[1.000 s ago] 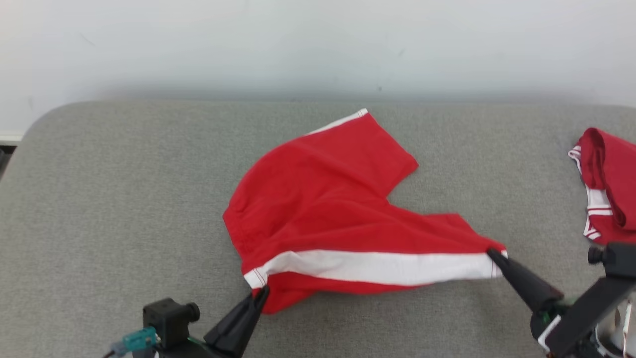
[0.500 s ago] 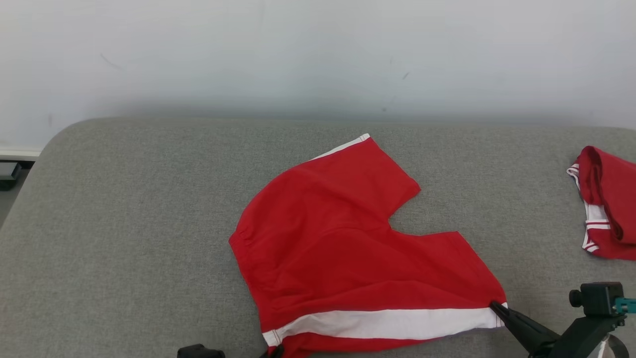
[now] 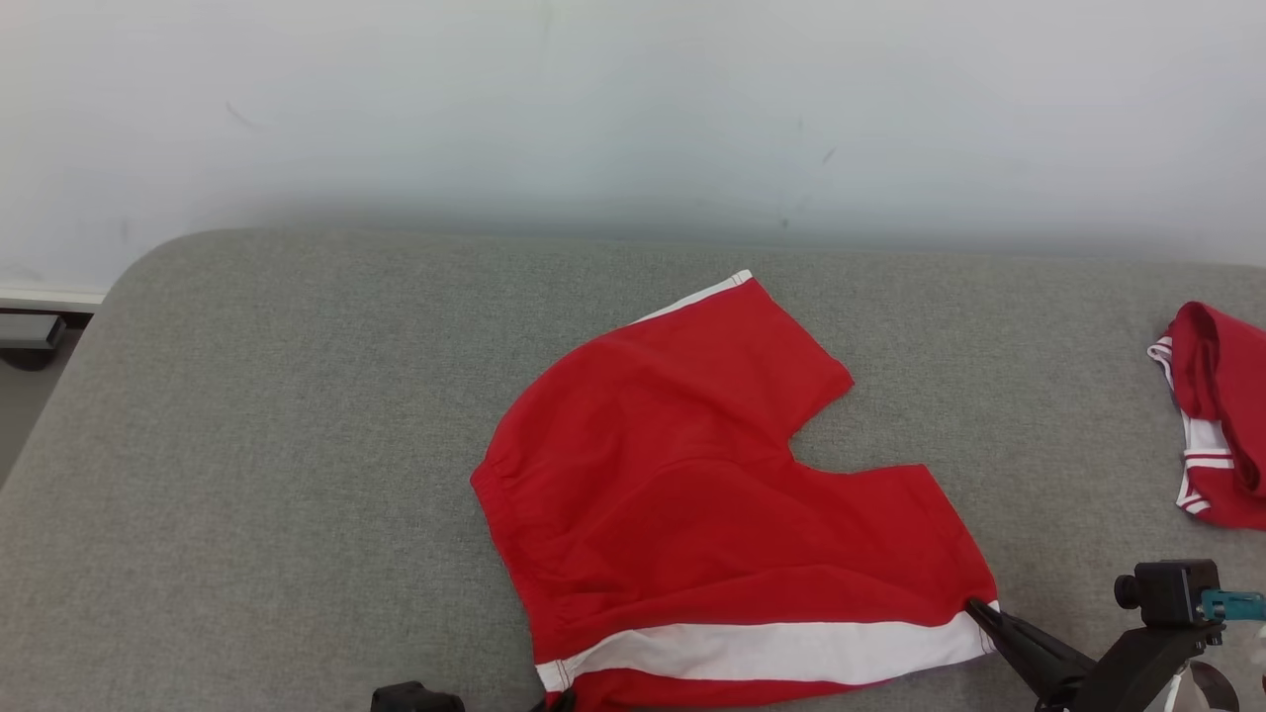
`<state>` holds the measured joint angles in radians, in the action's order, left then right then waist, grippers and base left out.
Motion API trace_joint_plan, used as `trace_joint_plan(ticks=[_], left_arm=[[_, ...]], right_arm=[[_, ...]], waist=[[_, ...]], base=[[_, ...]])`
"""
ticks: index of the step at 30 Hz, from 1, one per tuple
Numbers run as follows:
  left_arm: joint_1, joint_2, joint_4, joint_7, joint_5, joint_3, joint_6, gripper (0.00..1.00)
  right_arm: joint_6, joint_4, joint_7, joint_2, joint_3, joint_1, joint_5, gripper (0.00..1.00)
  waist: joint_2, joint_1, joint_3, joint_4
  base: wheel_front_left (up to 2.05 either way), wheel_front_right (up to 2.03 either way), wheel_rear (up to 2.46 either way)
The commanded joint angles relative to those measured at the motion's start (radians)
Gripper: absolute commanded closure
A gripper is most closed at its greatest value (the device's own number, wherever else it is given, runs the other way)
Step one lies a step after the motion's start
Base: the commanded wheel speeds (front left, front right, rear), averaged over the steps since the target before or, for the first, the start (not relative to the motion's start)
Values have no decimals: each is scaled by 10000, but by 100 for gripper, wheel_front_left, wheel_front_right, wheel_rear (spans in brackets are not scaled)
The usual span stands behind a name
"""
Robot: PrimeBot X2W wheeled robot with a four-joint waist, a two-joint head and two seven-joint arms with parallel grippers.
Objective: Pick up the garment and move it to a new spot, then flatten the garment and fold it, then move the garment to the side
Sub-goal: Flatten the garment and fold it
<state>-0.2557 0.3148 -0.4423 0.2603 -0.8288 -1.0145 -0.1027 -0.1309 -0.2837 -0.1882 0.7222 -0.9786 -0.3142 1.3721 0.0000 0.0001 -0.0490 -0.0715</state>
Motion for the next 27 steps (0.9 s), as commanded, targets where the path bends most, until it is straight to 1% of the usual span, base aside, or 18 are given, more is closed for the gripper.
trace_joint_plan(ticks=[1, 4, 8, 14, 19, 22, 27], left_arm=[[-114, 23, -35, 48, 64, 45, -9, 100], [-100, 47, -64, 51, 55, 92, -42, 100], [-24, 83, 184, 54, 145, 420, 54, 100], [106, 114, 1060, 56, 456, 921, 181, 100], [30, 61, 1814, 57, 632, 1423, 195, 100], [-303, 16, 2015, 58, 855, 1883, 186, 100], [-883, -162, 1693, 57, 1051, 2238, 38, 100]], right_arm=[[5, -45, 11, -37, 64, 121, -58, 100], [5, -78, 52, -85, 182, 176, -120, 100], [5, 87, -98, -147, 458, 296, -119, 100], [5, 544, -414, 65, 1190, 223, -32, 100], [5, 574, -472, 174, 1748, -272, -214, 100], [5, 202, -252, -1, 1951, -978, -418, 100], [5, -534, 226, -484, 1906, -2156, -640, 100]], waist=[[0, -1, 9, -21], [0, -1, 35, -45], [0, -1, 78, -69], [0, -1, 89, -133], [0, -1, -1, -246], [0, -1, -180, -368], [0, -1, -567, -585]], base=[[0, 0, 0], [0, 0, 0], [0, 0, 0], [0, 0, 0], [0, 0, 0], [0, 0, 0], [0, 0, 0]])
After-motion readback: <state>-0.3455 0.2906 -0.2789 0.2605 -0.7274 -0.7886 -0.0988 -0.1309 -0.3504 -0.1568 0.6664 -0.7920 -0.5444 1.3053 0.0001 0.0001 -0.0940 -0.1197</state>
